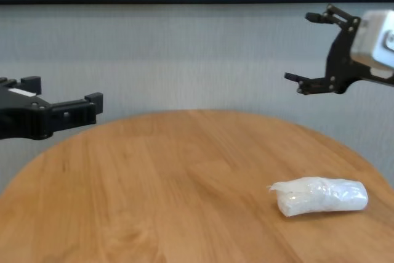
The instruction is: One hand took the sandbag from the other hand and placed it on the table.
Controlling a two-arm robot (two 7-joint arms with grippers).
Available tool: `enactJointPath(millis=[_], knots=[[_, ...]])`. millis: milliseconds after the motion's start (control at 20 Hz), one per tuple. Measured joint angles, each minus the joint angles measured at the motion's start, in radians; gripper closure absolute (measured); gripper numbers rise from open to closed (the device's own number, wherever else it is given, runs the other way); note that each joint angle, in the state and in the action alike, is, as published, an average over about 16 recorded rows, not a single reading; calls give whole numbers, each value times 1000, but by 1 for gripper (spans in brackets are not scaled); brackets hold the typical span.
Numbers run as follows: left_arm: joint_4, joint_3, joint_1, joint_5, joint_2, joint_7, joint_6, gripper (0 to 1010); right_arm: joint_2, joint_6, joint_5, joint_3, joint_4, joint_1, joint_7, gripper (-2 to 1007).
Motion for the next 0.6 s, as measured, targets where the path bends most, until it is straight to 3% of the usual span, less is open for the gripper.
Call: enactJointPath(millis=[300, 600], knots=[[0, 0, 0, 0, 0, 0, 0, 8, -58, 56, 41, 42, -47, -43, -32, 0], [0, 0, 0, 0, 0, 0, 0, 9, -100, 123, 68, 71, -121, -98, -48, 0]])
